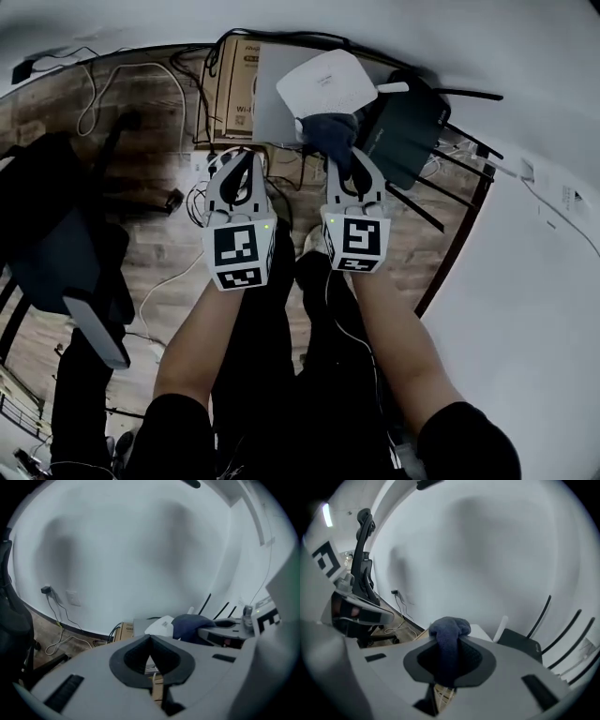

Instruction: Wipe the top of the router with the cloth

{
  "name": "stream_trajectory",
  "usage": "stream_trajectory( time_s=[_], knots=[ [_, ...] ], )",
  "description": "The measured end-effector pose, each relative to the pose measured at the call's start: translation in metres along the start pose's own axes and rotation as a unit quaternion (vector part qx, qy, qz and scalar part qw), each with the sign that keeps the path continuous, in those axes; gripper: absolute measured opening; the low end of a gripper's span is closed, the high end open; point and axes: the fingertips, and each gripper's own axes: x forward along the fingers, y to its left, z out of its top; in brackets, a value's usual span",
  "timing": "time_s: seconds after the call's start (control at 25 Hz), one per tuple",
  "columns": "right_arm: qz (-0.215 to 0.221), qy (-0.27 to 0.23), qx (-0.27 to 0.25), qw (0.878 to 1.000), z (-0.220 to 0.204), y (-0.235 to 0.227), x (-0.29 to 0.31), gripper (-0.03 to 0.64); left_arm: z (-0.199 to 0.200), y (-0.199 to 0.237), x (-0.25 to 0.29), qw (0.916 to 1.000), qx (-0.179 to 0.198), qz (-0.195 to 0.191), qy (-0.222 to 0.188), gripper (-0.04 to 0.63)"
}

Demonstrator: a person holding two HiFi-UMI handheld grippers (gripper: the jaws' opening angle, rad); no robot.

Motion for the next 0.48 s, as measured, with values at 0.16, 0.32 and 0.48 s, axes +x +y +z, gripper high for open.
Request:
stream_trajectory(
  time_s=[0.16, 0.32, 0.48],
  knots=[
    [-0.008, -0.029, 0.020, 0.999, 0.021, -0.001, -0.035, 0.040, 0.018, -0.015, -0.016, 0.9996, -0.002, -0.022, -0.020, -0.006],
    [-0.021, -0.064, 0.064, 0.996, 0.045, -0.015, -0.080, 0.040, 0.040, -0.044, -0.050, 0.9989, 0.005, -0.028, -0.037, -0.006],
    [-0.039, -0.104, 0.083, 0.990, 0.075, -0.029, -0.151, 0.040, 0.071, -0.087, -0.108, 0.9970, 0.019, -0.035, -0.065, -0.006]
  ],
)
